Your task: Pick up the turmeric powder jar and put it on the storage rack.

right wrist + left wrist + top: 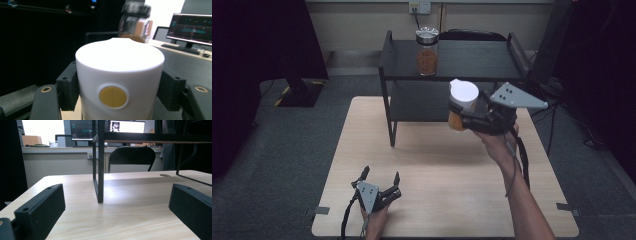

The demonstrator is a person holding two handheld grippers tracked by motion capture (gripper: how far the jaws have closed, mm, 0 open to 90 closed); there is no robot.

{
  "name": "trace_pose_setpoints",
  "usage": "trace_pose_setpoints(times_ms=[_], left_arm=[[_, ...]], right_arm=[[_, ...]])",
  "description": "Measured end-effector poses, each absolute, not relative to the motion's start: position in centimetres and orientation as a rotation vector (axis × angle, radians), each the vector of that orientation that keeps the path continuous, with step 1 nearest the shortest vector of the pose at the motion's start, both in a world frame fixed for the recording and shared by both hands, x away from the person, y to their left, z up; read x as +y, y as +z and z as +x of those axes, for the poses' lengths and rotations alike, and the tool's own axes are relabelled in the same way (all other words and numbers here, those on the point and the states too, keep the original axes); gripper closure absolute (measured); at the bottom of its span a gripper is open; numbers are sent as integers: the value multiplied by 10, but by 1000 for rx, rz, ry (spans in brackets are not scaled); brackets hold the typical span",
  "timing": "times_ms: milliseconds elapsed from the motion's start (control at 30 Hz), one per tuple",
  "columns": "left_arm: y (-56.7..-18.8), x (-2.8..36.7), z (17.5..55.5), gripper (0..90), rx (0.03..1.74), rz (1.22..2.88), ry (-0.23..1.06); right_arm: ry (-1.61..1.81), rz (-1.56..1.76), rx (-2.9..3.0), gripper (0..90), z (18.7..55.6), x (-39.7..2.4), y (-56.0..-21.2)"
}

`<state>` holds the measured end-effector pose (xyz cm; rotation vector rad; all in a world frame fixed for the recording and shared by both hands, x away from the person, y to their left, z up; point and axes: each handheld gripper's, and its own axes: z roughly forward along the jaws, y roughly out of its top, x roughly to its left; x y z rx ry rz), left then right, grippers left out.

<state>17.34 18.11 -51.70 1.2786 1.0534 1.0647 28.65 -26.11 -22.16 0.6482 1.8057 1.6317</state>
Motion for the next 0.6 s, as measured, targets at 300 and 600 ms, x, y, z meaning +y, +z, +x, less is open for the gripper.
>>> trace_pose_setpoints(times_ms=[300,600], left_arm=[[-517,181,173,0,1054,1278,1065],[-517,181,173,1,1053,1278,1065]], right_arm=[[1620,740,1728,301,312,-246,-179],[1581,857,1606,301,329,-218,-166]])
